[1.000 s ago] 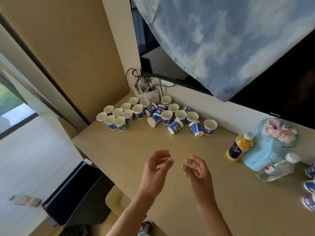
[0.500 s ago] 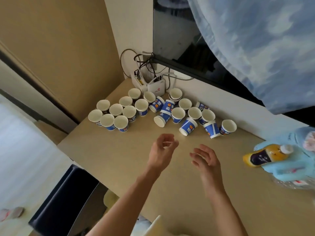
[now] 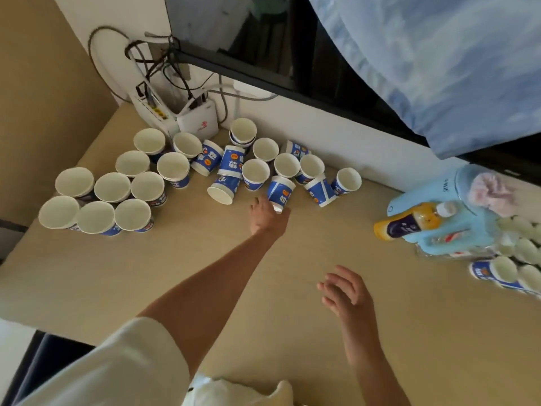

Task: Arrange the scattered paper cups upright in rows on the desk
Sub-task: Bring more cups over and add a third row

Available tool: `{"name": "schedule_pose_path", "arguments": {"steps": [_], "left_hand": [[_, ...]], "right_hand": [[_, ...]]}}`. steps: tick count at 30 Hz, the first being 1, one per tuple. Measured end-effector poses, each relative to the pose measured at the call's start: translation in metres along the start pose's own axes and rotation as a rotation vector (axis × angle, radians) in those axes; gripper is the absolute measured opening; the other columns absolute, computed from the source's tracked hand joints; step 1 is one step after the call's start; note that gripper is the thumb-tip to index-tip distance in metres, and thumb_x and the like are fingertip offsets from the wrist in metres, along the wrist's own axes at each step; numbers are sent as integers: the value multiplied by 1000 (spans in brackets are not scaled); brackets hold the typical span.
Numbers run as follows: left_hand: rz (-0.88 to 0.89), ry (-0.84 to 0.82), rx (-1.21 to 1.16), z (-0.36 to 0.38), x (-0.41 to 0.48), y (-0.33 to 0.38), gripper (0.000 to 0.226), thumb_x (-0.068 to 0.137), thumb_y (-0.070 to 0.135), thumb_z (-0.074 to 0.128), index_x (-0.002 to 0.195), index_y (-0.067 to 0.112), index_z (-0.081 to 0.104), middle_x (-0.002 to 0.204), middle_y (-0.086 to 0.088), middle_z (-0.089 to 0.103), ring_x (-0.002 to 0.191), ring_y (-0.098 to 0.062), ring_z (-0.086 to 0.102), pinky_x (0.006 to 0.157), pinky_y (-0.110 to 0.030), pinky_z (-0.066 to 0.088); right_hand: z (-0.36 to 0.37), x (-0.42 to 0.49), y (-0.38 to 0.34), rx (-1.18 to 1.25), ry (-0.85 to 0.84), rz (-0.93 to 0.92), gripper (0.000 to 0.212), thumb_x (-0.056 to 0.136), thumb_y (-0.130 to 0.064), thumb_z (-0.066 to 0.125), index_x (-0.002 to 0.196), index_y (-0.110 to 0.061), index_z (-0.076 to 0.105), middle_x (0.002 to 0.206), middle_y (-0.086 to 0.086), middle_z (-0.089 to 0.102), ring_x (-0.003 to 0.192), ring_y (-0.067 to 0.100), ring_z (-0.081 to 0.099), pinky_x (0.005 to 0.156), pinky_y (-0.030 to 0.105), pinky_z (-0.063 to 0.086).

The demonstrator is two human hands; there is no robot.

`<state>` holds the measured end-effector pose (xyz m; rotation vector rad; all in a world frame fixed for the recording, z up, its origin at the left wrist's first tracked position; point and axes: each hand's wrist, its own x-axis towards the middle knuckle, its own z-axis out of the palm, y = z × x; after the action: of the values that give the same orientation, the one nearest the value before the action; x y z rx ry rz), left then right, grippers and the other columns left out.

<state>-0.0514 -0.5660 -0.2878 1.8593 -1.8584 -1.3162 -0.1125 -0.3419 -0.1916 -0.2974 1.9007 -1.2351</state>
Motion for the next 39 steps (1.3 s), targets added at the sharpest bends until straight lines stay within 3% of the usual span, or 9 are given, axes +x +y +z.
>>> {"name": "schedule_pose_path", "arguments": {"steps": [2, 5, 11, 20, 25, 28, 31, 35, 39], "left_hand": [[-8, 59, 112, 9, 13, -3, 75, 92, 48, 65, 145, 3, 37, 145, -15, 45, 136, -32, 39, 117, -39, 26], [-29, 95, 151, 21, 32, -6, 84, 86, 54, 70, 145, 5, 34, 147, -15, 41, 137, -32, 36, 117, -39, 24], [-21, 95, 101, 26, 55, -10, 79, 83, 50, 75, 139, 5, 42, 139, -15, 49, 132, -32, 42, 116, -41, 32], [22, -55, -190, 12, 34, -31, 60, 72, 57, 76, 113, 15, 65, 104, -3, 69, 97, -23, 64, 83, -38, 55], [54, -120, -388, -4, -5, -39, 58, 62, 66, 69, 100, 22, 71, 98, -1, 72, 90, -20, 67, 78, -33, 53], [80, -150, -548, -15, -25, -48, 48, 68, 60, 75, 98, 23, 73, 93, -1, 76, 94, -29, 70, 83, -44, 56], [72, -130, -634, -27, -39, -56, 39, 71, 53, 80, 96, 25, 72, 92, -2, 76, 95, -34, 71, 85, -51, 57], [59, -125, -663, -40, -57, -59, 43, 70, 52, 80, 100, 23, 72, 91, 3, 75, 92, -28, 70, 80, -45, 59], [45, -122, -677, -43, -68, -63, 52, 69, 53, 79, 108, 20, 71, 97, 3, 76, 95, -23, 71, 78, -34, 56]], "right_hand": [[-10, -4, 11, 6, 27, 29, 40, 79, -21, 80, 115, -25, 64, 114, 5, 72, 111, 28, 69, 84, 34, 53], [-27, -4, 26, 26, 98, 70, 30, 92, -2, 69, 113, -23, 64, 115, 10, 71, 109, 31, 70, 84, 37, 53], [-27, 5, 28, 50, 137, 118, 27, 95, 0, 64, 114, -20, 63, 111, 11, 72, 96, 23, 75, 81, 34, 54], [11, 55, -9, -27, 56, 128, 30, 95, -3, 64, 124, -12, 59, 108, 9, 71, 96, 22, 71, 84, 33, 55], [35, 132, -35, -330, 31, -76, 41, 89, -10, 72, 127, -12, 56, 115, 6, 66, 101, 19, 65, 81, 26, 50], [50, 176, -45, -593, -12, -209, 49, 87, -16, 71, 132, -17, 53, 125, -3, 58, 113, 14, 57, 91, 26, 42], [59, 212, -48, -792, -36, -292, 54, 82, -14, 69, 133, -15, 52, 128, 4, 58, 114, 23, 56, 88, 30, 42], [67, 241, -42, -957, -10, -360, 60, 80, -12, 70, 135, -9, 47, 132, 13, 53, 120, 33, 54, 87, 37, 46], [71, 257, -37, -1113, 74, -425, 69, 82, -29, 76, 138, -7, 43, 138, 13, 50, 129, 33, 48, 98, 45, 42]]}}
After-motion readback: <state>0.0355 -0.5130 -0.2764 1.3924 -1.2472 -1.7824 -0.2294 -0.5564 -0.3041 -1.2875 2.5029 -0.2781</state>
